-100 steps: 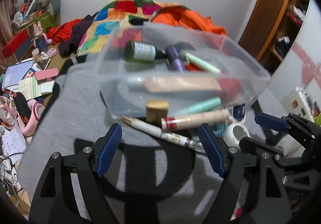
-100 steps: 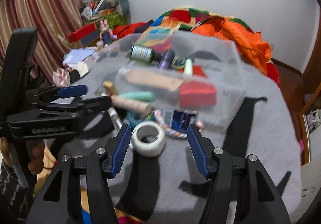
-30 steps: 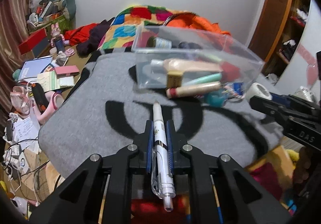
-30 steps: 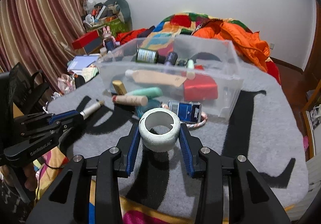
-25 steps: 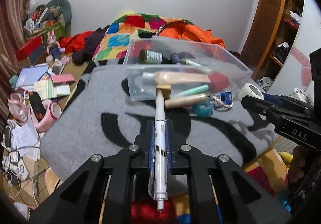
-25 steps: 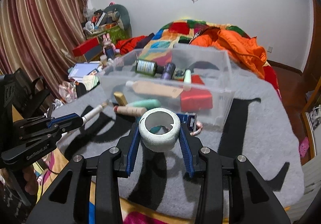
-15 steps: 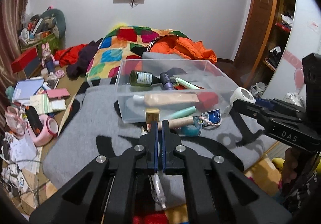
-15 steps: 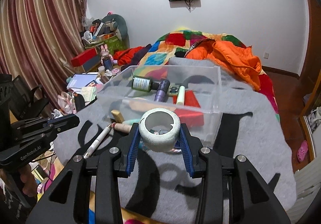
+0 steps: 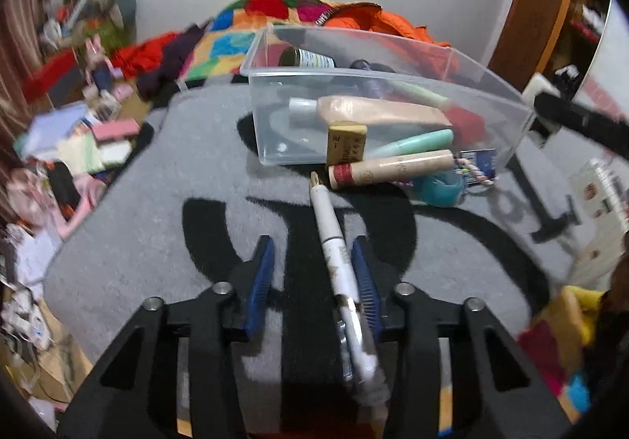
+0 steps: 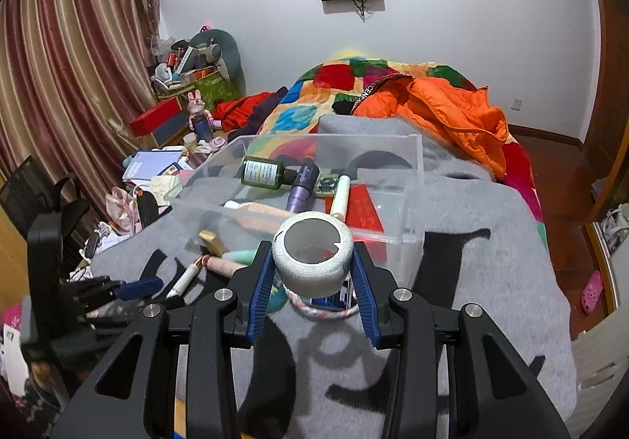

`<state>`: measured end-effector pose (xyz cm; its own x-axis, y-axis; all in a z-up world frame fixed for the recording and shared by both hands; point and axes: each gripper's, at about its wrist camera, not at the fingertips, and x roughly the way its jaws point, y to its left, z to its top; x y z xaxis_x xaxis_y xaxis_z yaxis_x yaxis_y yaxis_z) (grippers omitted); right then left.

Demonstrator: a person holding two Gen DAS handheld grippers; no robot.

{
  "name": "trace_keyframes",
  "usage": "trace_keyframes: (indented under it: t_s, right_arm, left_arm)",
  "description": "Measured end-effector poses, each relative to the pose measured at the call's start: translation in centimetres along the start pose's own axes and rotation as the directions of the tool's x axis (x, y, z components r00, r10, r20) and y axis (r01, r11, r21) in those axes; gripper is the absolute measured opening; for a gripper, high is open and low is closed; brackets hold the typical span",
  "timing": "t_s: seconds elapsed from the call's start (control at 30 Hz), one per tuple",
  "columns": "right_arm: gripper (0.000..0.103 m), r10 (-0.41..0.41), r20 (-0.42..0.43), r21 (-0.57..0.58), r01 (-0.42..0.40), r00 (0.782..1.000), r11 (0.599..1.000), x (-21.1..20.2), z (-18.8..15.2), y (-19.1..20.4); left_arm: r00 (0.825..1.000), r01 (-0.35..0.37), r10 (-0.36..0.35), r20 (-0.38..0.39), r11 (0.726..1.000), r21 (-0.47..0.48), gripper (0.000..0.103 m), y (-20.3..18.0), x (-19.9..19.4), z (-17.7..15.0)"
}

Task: Organize objects
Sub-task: 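Carry white pen into clear box with left tool while right tool carries white tape roll in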

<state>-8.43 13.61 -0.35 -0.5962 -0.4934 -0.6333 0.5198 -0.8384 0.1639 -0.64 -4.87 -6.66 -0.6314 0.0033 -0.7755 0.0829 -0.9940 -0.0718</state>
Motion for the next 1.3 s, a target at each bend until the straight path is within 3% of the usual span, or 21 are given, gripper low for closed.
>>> trace_keyframes:
  t_s: [0.1, 0.33, 0.53, 0.77, 0.93, 1.3]
  right_arm:
    - [0.035, -0.005, 0.003, 0.000, 0.005, 1.000, 1.000, 0.4, 0.5, -0.1]
    - [0.035, -0.032, 0.035, -0.010, 0.032, 0.999, 0.999, 0.8, 2.3, -0.8]
    - [0.035, -0.045, 0.047, 0.008, 0.045, 0.998, 0.999, 1.4, 3.6, -1.7]
    - [0.035, -0.056, 0.033, 0.005, 0.055, 0.998, 0.998, 2.6, 4.2, -1.9]
    - [0.035, -0.060, 0.003, -0.002, 0.060, 0.998, 0.998, 4.0, 4.3, -1.8]
    - [0.035, -0.061, -0.068, -0.010, 0.060, 0.996, 0.998, 7.0, 3.6, -1.6]
  left_arm:
    - [0.999, -0.030, 0.030, 0.014, 0.999, 0.031, 0.010, -0.7, -0.2, 0.0]
    - [0.999, -0.003, 0.004, 0.045, 1.000, -0.002, 0.010, -0.1, -2.6, 0.7]
    - [0.990, 0.058, -0.057, 0.128, 0.998, -0.009, 0.010, -0.1, -5.5, 3.0]
    - [0.979, 0.079, -0.082, 0.187, 0.997, 0.026, 0.010, -0.8, -5.7, 6.3]
    - [0.974, 0.156, -0.160, 0.161, 0.987, 0.035, 0.010, -0.6, -3.9, 9.5]
    - [0.980, 0.191, -0.194, 0.048, 0.980, 0.058, 0.010, -1.6, 1.1, 13.2]
